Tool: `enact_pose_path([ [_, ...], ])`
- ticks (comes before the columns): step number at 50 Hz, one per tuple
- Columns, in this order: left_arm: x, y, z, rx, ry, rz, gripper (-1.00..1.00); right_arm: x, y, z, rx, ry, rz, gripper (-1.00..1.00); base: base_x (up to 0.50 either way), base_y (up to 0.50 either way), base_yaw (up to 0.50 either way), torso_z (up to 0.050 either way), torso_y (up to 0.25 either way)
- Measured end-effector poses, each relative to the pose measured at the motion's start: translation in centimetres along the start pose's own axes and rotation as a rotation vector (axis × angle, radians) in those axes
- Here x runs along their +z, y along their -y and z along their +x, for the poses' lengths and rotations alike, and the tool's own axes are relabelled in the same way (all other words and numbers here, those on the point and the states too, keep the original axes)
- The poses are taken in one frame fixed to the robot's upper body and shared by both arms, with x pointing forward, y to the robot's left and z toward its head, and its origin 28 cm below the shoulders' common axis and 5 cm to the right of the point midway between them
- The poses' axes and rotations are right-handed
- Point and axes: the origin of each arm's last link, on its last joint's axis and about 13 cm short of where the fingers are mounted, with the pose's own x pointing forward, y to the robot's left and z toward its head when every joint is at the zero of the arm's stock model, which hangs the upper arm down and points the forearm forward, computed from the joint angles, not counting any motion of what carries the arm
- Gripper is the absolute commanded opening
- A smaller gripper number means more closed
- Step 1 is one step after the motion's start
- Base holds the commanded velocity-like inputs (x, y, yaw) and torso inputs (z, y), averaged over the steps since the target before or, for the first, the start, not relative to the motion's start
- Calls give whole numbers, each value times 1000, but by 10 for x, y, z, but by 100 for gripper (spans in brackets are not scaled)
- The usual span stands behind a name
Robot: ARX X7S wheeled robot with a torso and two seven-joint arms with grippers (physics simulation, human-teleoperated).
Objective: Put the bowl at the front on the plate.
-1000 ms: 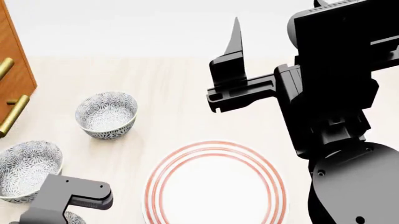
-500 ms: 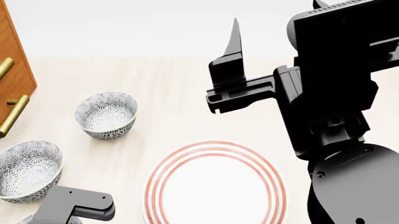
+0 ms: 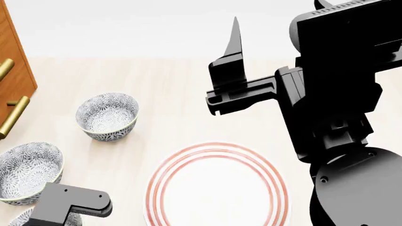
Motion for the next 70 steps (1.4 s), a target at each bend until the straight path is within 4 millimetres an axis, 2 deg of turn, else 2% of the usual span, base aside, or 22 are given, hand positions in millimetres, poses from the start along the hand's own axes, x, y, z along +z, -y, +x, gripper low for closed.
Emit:
enact_pose_path([
  [26,0,0,4,25,184,-3,-100,-1,0,-3,-4,7,-1,100,0,0,0,0,0],
  [70,14,1,-10,19,402,15,-100,-1,2,-4,-8,9,-5,100,0,0,0,0,0],
])
